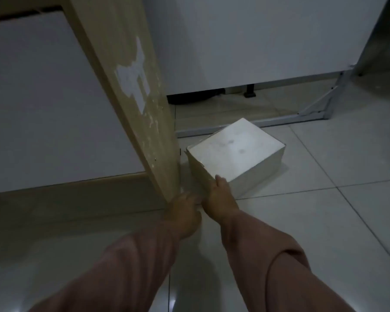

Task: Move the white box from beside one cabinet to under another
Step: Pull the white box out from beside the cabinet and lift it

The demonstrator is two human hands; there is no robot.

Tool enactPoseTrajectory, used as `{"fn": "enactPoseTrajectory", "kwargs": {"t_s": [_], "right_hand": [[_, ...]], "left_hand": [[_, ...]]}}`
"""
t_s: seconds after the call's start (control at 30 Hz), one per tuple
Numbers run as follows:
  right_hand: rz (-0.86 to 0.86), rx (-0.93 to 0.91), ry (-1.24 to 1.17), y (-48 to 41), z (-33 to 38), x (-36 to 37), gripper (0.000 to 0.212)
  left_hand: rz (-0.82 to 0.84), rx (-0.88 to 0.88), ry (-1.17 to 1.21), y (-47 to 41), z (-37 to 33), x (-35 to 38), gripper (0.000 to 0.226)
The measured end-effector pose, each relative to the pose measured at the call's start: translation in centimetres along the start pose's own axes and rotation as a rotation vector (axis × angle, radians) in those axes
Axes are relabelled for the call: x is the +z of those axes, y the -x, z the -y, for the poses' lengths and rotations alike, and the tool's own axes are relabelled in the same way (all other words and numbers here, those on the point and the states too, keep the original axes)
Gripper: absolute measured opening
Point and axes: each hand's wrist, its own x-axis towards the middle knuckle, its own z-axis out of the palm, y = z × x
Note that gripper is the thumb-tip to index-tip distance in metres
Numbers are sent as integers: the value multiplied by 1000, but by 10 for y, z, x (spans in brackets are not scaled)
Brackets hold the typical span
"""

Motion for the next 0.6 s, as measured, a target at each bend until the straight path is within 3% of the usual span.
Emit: {"fn": "enactPoseTrajectory", "kwargs": {"t_s": [0.17,0.33,0.5,0.6], "right_hand": [[152,30,153,-17,-16,3,80],[86,-5,179,-20,-25,-1,83],[68,-95,395,-11,-38,-13,48],[85,-116,409,-2,-51,-20,45]], "left_hand": [[33,-63,-87,-8,5,7,50],[36,-59,-119,-9,3,6,50],[79,-79,-120,-9,-4,13,59],[116,-97,-146,-12,-10,19,63]]}}
